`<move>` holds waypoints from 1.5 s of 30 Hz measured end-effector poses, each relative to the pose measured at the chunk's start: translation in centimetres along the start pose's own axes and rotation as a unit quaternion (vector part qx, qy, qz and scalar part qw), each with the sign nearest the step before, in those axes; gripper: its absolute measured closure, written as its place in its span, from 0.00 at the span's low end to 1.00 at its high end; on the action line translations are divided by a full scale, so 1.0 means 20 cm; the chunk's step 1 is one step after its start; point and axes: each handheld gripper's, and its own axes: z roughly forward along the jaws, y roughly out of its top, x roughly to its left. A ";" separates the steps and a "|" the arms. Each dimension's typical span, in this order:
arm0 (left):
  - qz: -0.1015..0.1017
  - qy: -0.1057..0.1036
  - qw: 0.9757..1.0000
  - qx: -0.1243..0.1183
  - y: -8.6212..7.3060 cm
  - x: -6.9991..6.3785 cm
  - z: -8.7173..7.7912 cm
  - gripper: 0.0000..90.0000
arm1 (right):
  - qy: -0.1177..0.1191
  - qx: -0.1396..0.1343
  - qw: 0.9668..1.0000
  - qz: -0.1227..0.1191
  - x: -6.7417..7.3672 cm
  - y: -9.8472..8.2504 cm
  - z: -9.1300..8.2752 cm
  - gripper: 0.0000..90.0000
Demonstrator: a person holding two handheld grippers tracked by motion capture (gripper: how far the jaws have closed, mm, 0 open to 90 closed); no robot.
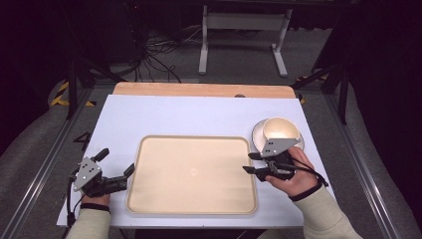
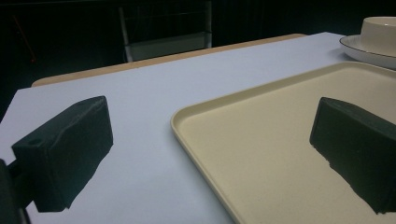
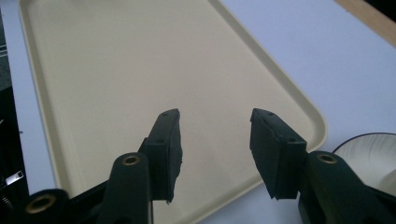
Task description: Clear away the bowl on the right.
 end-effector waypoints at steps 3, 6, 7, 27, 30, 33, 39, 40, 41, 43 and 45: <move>0.000 0.001 1.000 0.001 0.00 0.00 0.00 0.00 | 0.011 0.024 1.000 0.005 -0.03 0.01 0.00 0.59; 0.000 0.001 1.000 0.001 0.00 0.00 0.00 0.00 | 0.018 0.042 0.999 0.008 -0.06 0.03 0.00 0.59; 0.000 0.001 1.000 0.001 0.00 0.00 0.00 0.00 | 0.017 0.046 0.999 0.007 -0.07 0.03 0.00 0.59; -0.003 0.003 1.000 0.007 0.00 -0.01 0.00 0.00 | 0.005 0.092 0.996 0.015 -0.30 0.06 -0.08 0.60; -0.004 0.001 1.000 0.008 0.00 0.00 0.00 0.00 | -0.005 0.102 0.995 0.016 -0.33 0.07 -0.08 0.60; -0.005 0.002 1.000 0.009 0.00 0.00 0.00 0.00 | -0.010 0.107 0.994 0.020 -0.37 0.07 -0.09 0.60; -0.004 0.002 1.000 0.010 0.00 -0.01 0.00 0.00 | -0.019 0.111 0.993 0.025 -0.45 0.07 -0.12 0.61; -0.004 0.002 1.000 0.010 0.00 -0.01 0.00 0.00 | -0.022 0.113 0.993 0.026 -0.46 0.07 -0.12 0.61; -0.003 0.002 1.000 0.010 0.00 -0.01 0.00 0.00 | -0.022 0.114 0.993 0.026 -0.47 0.07 -0.13 0.61; -0.005 0.002 1.000 0.010 0.00 -0.01 0.01 0.00 | -0.027 0.119 0.992 0.031 -0.50 0.07 -0.14 0.61; -0.005 0.002 1.000 0.010 0.00 -0.01 0.01 0.00 | -0.031 0.124 0.991 0.036 -0.52 0.07 -0.15 0.61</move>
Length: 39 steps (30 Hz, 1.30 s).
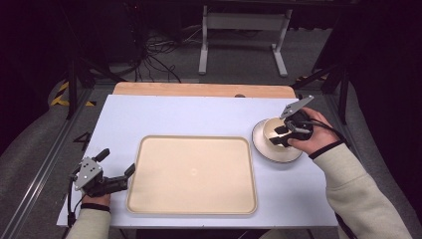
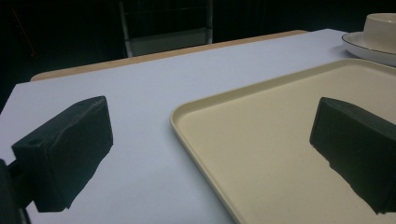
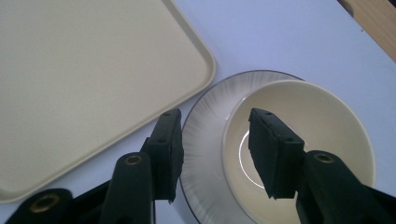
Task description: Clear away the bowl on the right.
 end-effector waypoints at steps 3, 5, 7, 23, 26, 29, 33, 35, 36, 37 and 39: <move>0.000 0.000 1.000 0.000 0.00 0.00 0.00 0.00 | -0.008 0.008 1.000 0.008 -0.04 -0.01 0.00 0.61; 0.000 0.000 1.000 0.000 0.00 0.00 0.00 0.00 | -0.011 0.011 1.000 0.014 -0.06 -0.01 -0.01 0.60; 0.000 0.000 1.000 0.000 0.00 0.00 0.00 0.00 | -0.014 0.011 1.000 0.019 -0.08 -0.01 -0.01 0.60; 0.001 -0.001 1.000 0.001 0.00 0.00 0.00 0.00 | -0.050 0.022 0.996 0.069 -0.27 -0.06 -0.05 0.57; 0.001 -0.002 1.000 0.000 0.00 0.00 0.00 0.00 | -0.052 0.024 0.994 0.095 -0.33 -0.08 -0.06 0.57; -0.001 0.000 1.000 0.001 0.00 0.00 0.00 0.00 | -0.058 0.035 0.992 0.108 -0.37 -0.10 -0.05 0.57; 0.000 0.000 1.000 0.002 0.00 0.00 0.00 0.00 | -0.064 0.040 0.988 0.132 -0.40 -0.12 -0.03 0.55; 0.001 0.001 1.000 0.002 0.00 0.00 0.00 0.00 | -0.068 0.036 0.986 0.150 -0.41 -0.14 -0.01 0.53; 0.002 0.001 1.000 0.002 0.00 0.00 0.00 0.00 | -0.068 0.036 0.985 0.157 -0.42 -0.14 0.00 0.53; 0.002 0.001 1.000 0.002 0.00 0.00 0.00 0.00 | -0.069 0.039 0.983 0.163 -0.42 -0.15 0.01 0.53; 0.002 0.001 1.000 0.002 0.00 0.00 0.00 0.00 | -0.070 0.045 0.981 0.177 -0.43 -0.15 0.04 0.55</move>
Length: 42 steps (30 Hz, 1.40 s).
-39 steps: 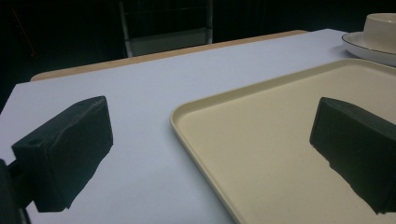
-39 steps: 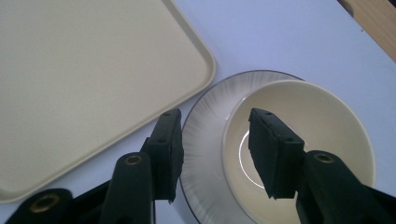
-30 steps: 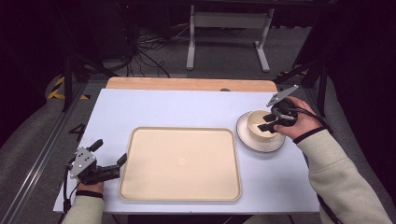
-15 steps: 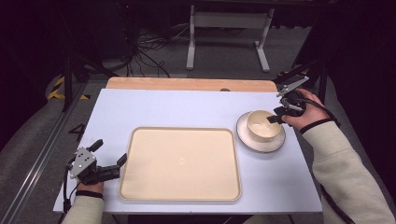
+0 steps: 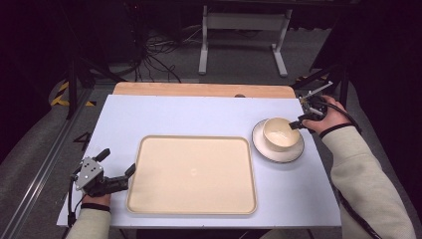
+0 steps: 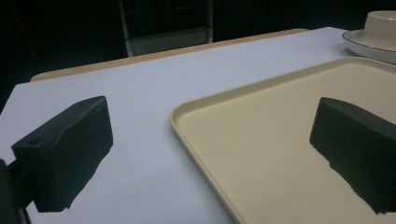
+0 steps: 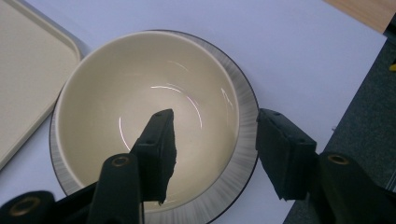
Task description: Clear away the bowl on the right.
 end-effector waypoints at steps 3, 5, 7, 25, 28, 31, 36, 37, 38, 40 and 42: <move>0.001 0.000 1.000 0.000 0.00 0.00 0.00 0.00 | 0.001 0.005 1.000 0.011 -0.01 0.00 0.03 0.56; 0.003 -0.001 1.000 0.000 0.00 0.00 0.00 0.00 | 0.000 0.011 1.000 0.023 -0.02 0.00 0.05 0.56; 0.000 0.000 1.000 0.000 0.00 0.00 0.00 0.00 | 0.002 0.018 0.999 0.045 -0.03 0.00 0.07 0.58; 0.004 -0.002 1.000 -0.001 0.00 0.00 0.00 0.00 | 0.023 0.056 0.992 0.111 -0.10 -0.02 0.22 0.67; 0.005 -0.002 1.000 -0.001 0.00 0.00 0.00 0.00 | 0.032 0.062 0.990 0.121 -0.10 -0.03 0.25 0.70; 0.005 -0.002 1.000 -0.001 0.00 -0.01 0.00 0.00 | 0.035 0.069 0.988 0.130 -0.10 -0.04 0.27 0.74; 0.008 -0.002 1.000 0.001 0.00 -0.01 0.00 0.00 | 0.038 0.086 0.986 0.140 -0.09 -0.05 0.30 0.88; 0.008 -0.002 1.000 0.001 0.00 -0.01 0.00 0.00 | 0.038 0.086 0.986 0.140 -0.09 -0.05 0.30 0.88; 0.008 -0.003 1.000 0.001 0.00 -0.01 0.00 0.00 | 0.033 0.088 0.986 0.141 -0.09 -0.05 0.30 0.90; 0.007 -0.002 1.000 0.001 0.00 -0.01 0.00 0.00 | 0.034 0.083 0.984 0.156 -0.09 -0.05 0.30 0.92; 0.007 -0.003 1.000 0.000 0.00 -0.01 0.00 0.00 | 0.034 0.079 0.983 0.160 -0.09 -0.05 0.30 0.93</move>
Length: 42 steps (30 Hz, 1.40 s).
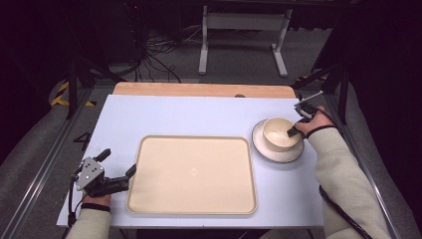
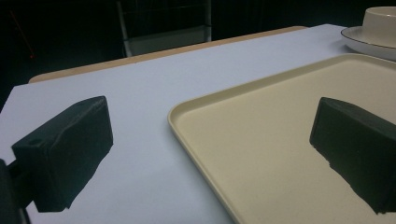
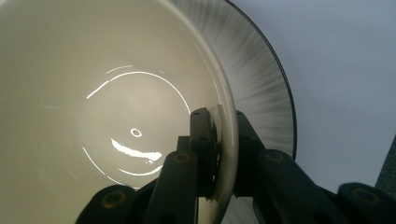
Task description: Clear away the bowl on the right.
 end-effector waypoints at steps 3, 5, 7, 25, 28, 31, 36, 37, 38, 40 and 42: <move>0.000 0.000 1.000 0.000 0.00 0.00 0.00 0.00 | -0.001 -0.002 1.000 0.004 0.00 0.00 0.00 0.94; 0.000 0.000 1.000 0.001 0.00 0.00 0.00 0.00 | -0.002 -0.002 1.000 0.005 0.01 0.00 0.00 0.94; 0.002 0.000 1.000 0.001 0.00 0.00 0.00 0.00 | -0.005 -0.005 1.000 0.008 0.01 0.00 -0.01 0.94; 0.001 0.000 1.000 0.002 0.00 0.00 0.00 0.00 | -0.041 -0.010 0.999 0.001 0.10 0.00 -0.08 0.94; 0.002 0.001 1.000 0.002 0.00 0.00 0.00 0.00 | -0.045 -0.009 0.999 -0.006 0.10 0.00 -0.10 0.94; 0.003 0.001 1.000 0.004 0.00 -0.01 0.00 0.00 | -0.047 -0.012 0.999 -0.009 0.11 0.00 -0.13 0.94; 0.002 0.001 1.000 0.004 0.00 0.00 0.00 0.00 | -0.051 -0.014 0.998 -0.021 0.14 0.00 -0.19 0.93; 0.002 0.001 1.000 0.004 0.00 0.00 0.00 0.00 | -0.051 -0.014 0.998 -0.021 0.14 0.00 -0.19 0.93; 0.002 0.001 1.000 0.004 0.00 0.00 0.00 0.00 | -0.050 -0.014 0.998 -0.022 0.14 0.00 -0.20 0.93; 0.002 0.001 1.000 0.003 0.00 0.00 0.00 0.00 | -0.052 -0.015 0.998 -0.028 0.16 0.00 -0.22 0.93; 0.002 0.001 1.000 0.003 0.00 0.00 0.00 0.00 | -0.057 -0.014 0.998 -0.033 0.17 0.00 -0.25 0.93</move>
